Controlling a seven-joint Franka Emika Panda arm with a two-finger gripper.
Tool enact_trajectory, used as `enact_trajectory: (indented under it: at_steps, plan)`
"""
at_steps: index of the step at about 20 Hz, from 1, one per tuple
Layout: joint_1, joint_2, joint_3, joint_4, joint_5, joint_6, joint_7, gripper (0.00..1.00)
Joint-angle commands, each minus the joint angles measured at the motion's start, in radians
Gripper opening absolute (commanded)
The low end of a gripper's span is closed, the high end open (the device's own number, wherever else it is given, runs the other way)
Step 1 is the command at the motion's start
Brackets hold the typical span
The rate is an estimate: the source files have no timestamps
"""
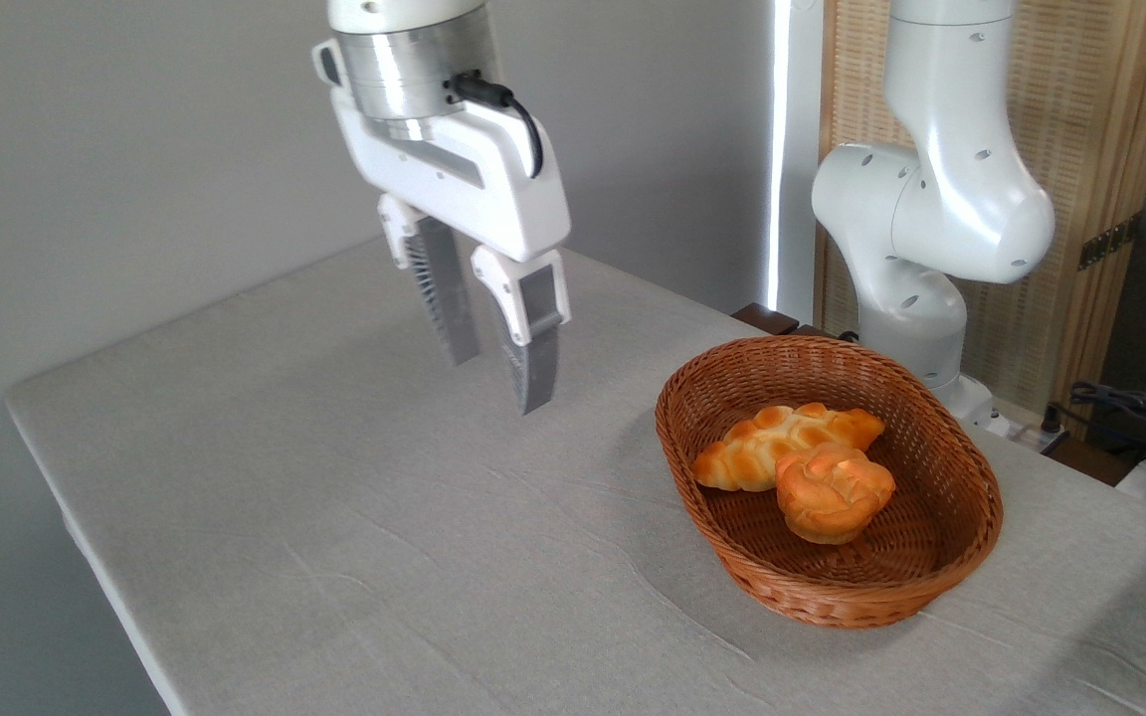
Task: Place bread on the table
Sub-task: 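Move the open gripper over the basket and lower toward the round bun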
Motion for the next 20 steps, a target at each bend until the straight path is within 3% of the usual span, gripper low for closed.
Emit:
enact_trajectory:
  at_steps: [1, 4, 6, 8, 11, 14, 17, 20]
  plan:
    - [0.002, -0.185, 0.008, -0.227, 0.011, 0.024, 0.126, 1.0]
    - [0.02, -0.292, 0.031, -0.385, 0.012, 0.027, 0.241, 1.0]
    - [0.02, -0.363, 0.097, -0.48, 0.012, 0.062, 0.367, 1.0]
    - [0.019, -0.43, 0.201, -0.559, 0.012, 0.102, 0.467, 1.0]
    - [0.019, -0.43, 0.283, -0.586, 0.015, 0.098, 0.655, 1.0]
    - [-0.004, -0.427, 0.308, -0.625, 0.122, 0.098, 0.693, 1.0]
    - [-0.03, -0.426, 0.338, -0.651, 0.139, 0.108, 0.734, 1.0]
    - [-0.091, -0.415, 0.427, -0.657, 0.204, 0.127, 0.769, 1.0]
